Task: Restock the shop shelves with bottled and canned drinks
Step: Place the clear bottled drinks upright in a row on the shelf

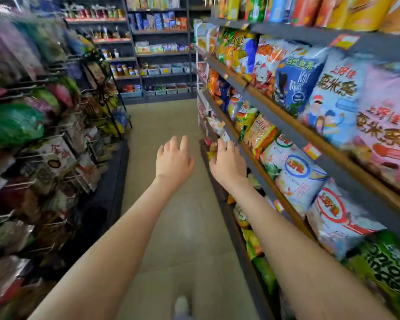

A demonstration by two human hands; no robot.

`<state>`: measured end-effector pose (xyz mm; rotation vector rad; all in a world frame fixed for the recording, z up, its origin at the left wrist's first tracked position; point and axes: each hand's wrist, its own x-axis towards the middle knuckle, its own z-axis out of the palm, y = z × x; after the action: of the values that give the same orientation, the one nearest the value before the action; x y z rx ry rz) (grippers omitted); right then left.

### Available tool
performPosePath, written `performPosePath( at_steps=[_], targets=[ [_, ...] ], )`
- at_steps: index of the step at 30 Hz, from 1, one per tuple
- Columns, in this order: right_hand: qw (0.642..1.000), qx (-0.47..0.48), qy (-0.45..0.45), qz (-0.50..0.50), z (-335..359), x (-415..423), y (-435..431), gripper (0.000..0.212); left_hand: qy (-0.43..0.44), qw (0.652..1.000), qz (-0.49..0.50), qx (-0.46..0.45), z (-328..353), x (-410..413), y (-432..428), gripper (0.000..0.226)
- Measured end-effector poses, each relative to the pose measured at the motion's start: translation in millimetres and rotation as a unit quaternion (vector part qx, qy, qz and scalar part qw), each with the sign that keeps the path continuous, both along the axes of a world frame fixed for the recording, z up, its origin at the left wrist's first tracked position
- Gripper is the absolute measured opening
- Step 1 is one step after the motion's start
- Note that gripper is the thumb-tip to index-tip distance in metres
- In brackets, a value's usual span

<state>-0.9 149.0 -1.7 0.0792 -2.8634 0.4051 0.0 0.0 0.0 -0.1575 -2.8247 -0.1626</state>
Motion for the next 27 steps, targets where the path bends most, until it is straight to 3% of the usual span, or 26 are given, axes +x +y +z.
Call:
performPosePath(
  at_steps=[7,17,22,27],
  targets=[
    [0.997,0.026,-0.068,0.037,-53,-162,-76,0.062,-0.063,0.998,0.021,0.005,-55,-153,-78,0.066],
    [0.993,0.018,-0.104,0.052,-63,-414,-153,0.062,-0.086,0.996,0.02,-0.01,-47,-398,-172,0.066],
    [0.992,-0.013,-0.118,0.049,-78,-573,-182,0.065,-0.1,0.995,0.017,0.005,-72,-543,-195,0.065],
    [0.992,0.023,-0.075,0.101,-68,-753,-219,0.073,-0.086,0.996,0.036,-0.003,-65,-725,-222,0.064]
  ],
)
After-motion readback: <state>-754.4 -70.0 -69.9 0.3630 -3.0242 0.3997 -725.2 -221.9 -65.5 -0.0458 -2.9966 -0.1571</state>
